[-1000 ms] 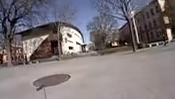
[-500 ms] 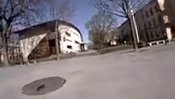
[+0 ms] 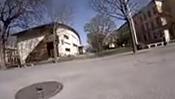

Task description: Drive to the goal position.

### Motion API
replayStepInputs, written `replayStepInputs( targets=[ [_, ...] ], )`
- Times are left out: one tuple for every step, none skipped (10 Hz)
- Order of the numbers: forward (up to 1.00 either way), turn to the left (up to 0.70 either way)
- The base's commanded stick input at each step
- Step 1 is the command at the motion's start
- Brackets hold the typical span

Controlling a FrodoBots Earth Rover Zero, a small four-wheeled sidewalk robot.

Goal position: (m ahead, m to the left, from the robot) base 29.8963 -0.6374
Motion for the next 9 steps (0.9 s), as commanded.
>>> replayStepInputs(
  targets=[
    [1.00, 0.00],
    [1.00, 0.00],
    [1.00, 0.00],
    [1.00, 0.00],
    [1.00, 0.00],
    [1.00, 0.00],
    [1.00, 0.00],
    [1.00, 0.00],
    [1.00, 0.00]
  ],
)
